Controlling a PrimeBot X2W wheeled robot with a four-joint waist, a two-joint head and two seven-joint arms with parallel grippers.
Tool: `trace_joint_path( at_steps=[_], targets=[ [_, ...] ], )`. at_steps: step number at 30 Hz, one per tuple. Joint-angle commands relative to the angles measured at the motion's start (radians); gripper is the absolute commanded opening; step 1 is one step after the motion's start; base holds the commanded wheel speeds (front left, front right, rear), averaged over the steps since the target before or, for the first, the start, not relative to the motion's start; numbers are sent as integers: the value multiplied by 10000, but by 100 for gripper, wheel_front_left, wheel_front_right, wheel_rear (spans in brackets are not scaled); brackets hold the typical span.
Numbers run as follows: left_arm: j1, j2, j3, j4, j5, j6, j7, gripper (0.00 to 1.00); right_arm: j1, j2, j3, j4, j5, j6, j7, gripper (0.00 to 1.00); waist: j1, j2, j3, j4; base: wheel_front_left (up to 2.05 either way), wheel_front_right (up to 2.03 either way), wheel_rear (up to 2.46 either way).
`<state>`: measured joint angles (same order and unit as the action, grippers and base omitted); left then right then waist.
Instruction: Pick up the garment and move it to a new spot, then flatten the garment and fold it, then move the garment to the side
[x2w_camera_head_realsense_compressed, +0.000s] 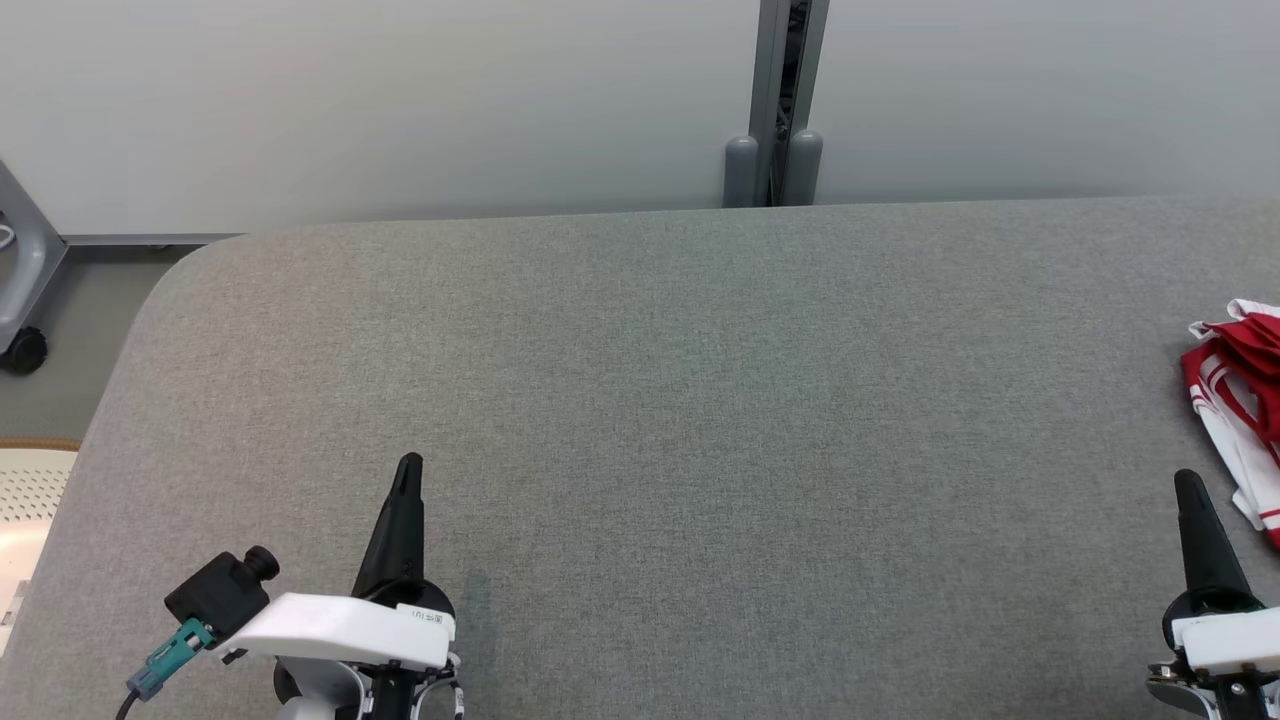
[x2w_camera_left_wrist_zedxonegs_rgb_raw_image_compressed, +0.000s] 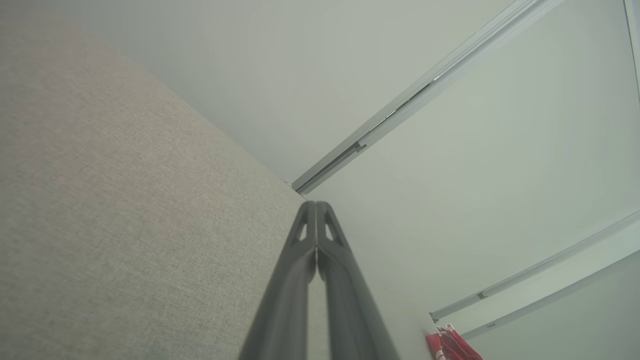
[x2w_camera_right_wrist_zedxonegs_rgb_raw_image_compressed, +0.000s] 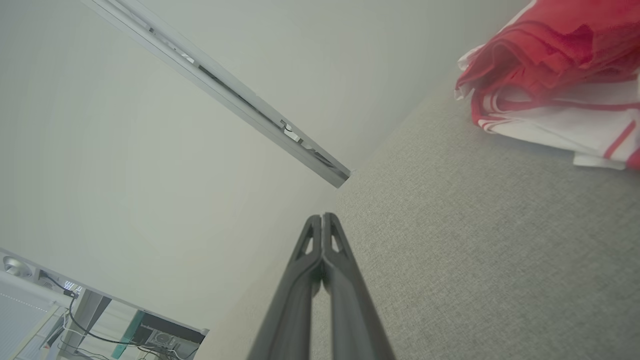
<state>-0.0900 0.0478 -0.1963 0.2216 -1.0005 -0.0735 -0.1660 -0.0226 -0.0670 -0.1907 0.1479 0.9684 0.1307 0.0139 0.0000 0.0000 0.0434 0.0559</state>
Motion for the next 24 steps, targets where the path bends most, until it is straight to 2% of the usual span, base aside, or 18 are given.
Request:
trace_joint_path(
  at_steps=[1, 24],
  targets=[
    [-269, 28, 48, -39, -335, -82, 49, 0, -215, -120, -133, -28, 359, 0, 128, 0, 0, 0, -9, -12, 0, 0, 0],
    [-659, 31, 79, 386, -2643, -271, 342, 0, -372, -172, -731, 296, 2683, 0, 1047, 0, 0, 0, -122, -177, 0, 0, 0]
  ],
)
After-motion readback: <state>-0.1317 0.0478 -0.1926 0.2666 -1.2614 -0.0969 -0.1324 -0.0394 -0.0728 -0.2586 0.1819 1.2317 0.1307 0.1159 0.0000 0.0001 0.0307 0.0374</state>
